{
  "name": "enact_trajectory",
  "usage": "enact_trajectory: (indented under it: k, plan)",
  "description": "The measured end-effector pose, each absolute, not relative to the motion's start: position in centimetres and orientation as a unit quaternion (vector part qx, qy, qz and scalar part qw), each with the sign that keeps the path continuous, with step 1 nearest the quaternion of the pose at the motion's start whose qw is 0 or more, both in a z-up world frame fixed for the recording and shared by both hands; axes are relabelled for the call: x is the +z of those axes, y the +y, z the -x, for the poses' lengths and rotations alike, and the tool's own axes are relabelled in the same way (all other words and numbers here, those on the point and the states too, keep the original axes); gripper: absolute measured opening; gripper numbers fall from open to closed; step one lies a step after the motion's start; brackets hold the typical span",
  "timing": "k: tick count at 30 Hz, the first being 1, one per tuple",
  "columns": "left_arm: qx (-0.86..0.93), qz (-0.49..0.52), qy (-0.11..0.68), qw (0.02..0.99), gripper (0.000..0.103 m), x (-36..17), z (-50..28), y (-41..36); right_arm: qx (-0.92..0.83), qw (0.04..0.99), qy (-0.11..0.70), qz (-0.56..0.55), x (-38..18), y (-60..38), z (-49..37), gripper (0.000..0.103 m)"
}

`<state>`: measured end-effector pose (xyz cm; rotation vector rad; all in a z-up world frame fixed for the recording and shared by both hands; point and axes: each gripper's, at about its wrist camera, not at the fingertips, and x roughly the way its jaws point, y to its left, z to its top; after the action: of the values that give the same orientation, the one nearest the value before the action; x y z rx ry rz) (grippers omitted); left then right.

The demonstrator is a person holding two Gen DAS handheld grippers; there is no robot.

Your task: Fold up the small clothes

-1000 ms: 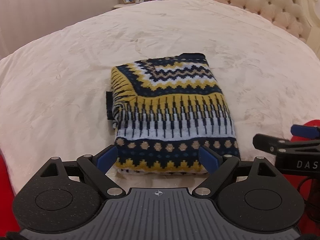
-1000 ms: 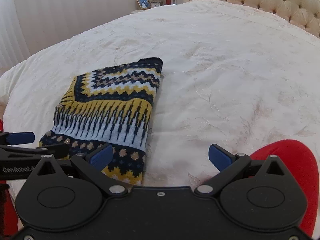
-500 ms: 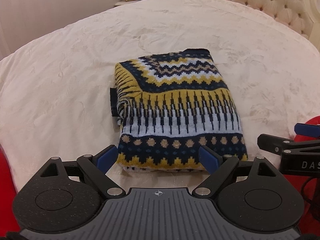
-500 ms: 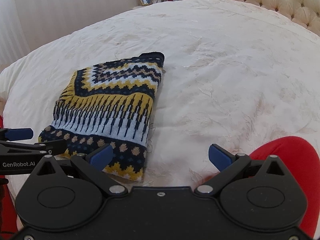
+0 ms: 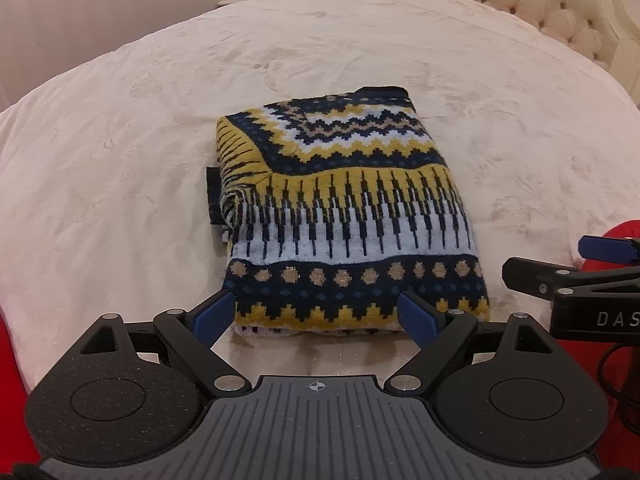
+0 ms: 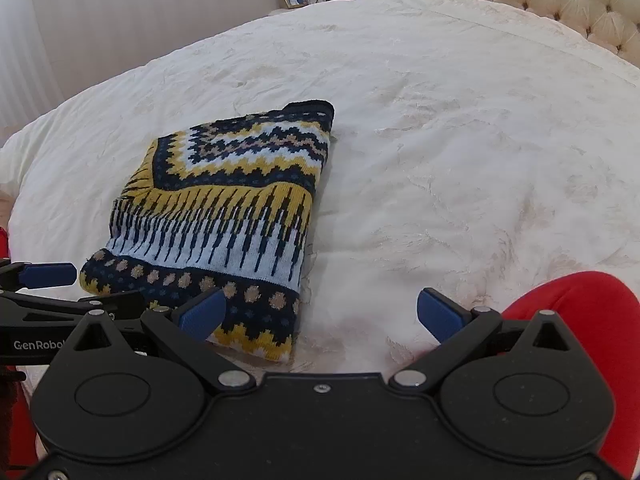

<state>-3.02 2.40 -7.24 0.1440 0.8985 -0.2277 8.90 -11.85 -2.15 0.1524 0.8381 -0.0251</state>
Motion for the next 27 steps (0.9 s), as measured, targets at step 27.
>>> enact_trajectory:
  k: [27]
  plan:
    - [-0.115, -0.068, 0.435, 0.89, 0.088, -7.43, 2.83, 2.17, -0.011, 0.91, 0.408, -0.077, -2.32, -11.81, -9.21, 0.101]
